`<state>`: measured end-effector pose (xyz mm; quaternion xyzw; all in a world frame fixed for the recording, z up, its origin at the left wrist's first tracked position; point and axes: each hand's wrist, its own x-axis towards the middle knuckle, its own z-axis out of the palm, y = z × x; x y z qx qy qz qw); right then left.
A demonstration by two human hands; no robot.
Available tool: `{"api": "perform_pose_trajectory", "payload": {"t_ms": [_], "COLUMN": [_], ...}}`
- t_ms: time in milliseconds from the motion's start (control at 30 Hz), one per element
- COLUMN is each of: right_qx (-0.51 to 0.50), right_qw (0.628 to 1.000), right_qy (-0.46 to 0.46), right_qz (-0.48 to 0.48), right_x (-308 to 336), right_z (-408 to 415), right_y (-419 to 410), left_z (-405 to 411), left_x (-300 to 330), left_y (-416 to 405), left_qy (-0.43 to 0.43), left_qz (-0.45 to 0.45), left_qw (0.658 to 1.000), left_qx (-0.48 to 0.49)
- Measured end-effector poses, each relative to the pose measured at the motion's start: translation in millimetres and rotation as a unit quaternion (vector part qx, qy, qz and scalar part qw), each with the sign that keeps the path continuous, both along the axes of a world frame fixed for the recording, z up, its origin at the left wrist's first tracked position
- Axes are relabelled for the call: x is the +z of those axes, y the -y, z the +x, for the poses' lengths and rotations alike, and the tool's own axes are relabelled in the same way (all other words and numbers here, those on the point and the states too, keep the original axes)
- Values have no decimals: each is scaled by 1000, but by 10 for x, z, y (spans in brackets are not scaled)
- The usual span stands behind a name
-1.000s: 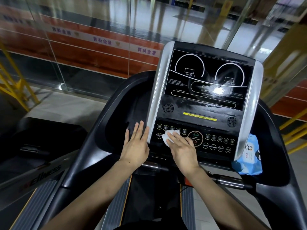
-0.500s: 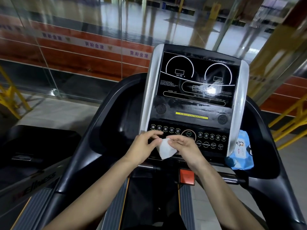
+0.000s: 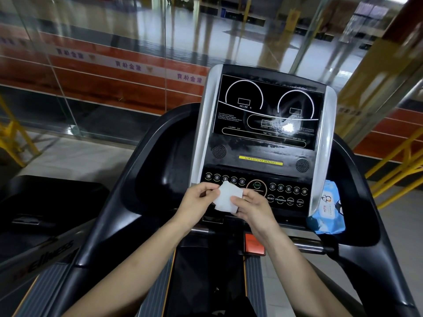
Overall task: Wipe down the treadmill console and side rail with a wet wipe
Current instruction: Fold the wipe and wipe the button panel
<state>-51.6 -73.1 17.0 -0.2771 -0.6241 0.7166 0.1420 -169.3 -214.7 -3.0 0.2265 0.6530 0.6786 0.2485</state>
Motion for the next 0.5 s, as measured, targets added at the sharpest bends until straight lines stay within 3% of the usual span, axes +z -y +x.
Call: {"api": "perform_pose_trajectory", "payload": {"t_ms": [167,500], "right_qx": [-8,0], "right_qw": [999,991], "right_qy": [-19,-37], "right_qz": [29,129], "right_x": [21,-40], "right_z": [-20,-56], "right_y": [10,-61], "left_z": [-11,-7], "left_x": [31,164], "left_y": [29,108], "left_qy": [-24,22], "left_qz": [1,-2], "left_qw": [999,998], "left_qx": [-44,-53]}}
